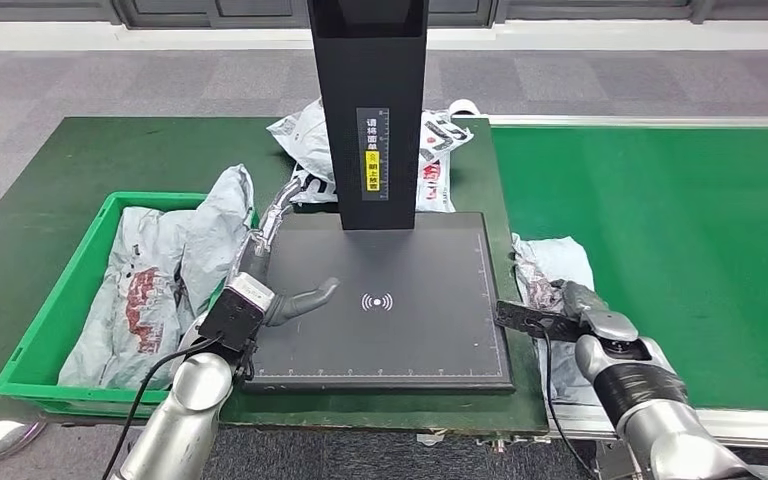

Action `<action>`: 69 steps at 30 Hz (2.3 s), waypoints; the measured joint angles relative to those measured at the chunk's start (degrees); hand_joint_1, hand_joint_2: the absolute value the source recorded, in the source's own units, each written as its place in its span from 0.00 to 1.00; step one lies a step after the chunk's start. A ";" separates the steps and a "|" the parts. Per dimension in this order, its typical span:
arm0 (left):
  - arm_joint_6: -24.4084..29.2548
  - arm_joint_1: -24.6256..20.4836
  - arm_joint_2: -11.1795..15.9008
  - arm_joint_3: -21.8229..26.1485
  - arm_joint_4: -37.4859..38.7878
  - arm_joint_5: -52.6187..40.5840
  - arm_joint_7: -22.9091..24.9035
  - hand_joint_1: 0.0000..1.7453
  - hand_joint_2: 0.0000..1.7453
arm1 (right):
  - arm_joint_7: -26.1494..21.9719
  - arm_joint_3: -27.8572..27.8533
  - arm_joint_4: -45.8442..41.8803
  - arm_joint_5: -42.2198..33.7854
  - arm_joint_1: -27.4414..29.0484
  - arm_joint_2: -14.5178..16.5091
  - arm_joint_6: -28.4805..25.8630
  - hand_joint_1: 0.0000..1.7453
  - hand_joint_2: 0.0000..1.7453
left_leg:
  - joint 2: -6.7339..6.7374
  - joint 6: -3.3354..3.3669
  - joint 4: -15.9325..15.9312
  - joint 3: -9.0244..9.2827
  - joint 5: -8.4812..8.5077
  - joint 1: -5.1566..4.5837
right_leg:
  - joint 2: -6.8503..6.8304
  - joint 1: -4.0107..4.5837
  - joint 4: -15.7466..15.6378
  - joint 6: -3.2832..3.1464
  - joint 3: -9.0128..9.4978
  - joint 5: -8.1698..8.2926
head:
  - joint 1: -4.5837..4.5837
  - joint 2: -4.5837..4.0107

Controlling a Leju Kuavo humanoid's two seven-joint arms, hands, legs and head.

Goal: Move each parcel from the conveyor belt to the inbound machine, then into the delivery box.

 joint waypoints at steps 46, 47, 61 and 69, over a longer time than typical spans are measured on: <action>6.58 8.30 -0.16 3.62 -5.45 -3.17 -1.16 0.00 1.00 | -11.27 -21.00 -46.02 -55.61 13.34 1.30 -8.75 1.00 1.00 | -1.11 -0.14 -0.04 -1.06 0.45 0.04 | -1.21 0.16 0.20 -0.28 -0.94 -0.10 | -0.01 0.00; 6.77 8.41 -0.27 3.80 -5.55 -3.34 -1.16 0.00 1.00 | -11.57 -21.32 -46.76 -55.15 13.43 1.68 -10.03 1.00 1.00 | -1.12 -0.13 -0.04 -1.05 0.45 0.03 | -1.21 0.15 0.20 -0.27 -0.93 -0.09 | -0.01 0.00; 7.13 8.71 -1.01 4.51 -5.90 -3.92 -1.21 0.00 1.00 | -11.87 -22.05 -48.93 -52.94 13.42 4.67 -13.74 1.00 1.00 | -1.13 -0.11 -0.03 -1.04 0.47 -0.02 | -1.23 0.12 0.20 -0.26 -0.92 -0.08 | -0.01 0.00; 7.11 8.52 -1.28 4.51 -5.76 -4.15 -1.28 0.00 1.00 | -10.63 -21.52 -46.28 -50.30 11.17 6.65 -14.09 1.00 1.00 | -1.10 -0.14 -0.05 -1.09 0.49 -0.02 | -1.20 0.13 0.21 -0.27 -0.90 -0.07 | 0.00 0.00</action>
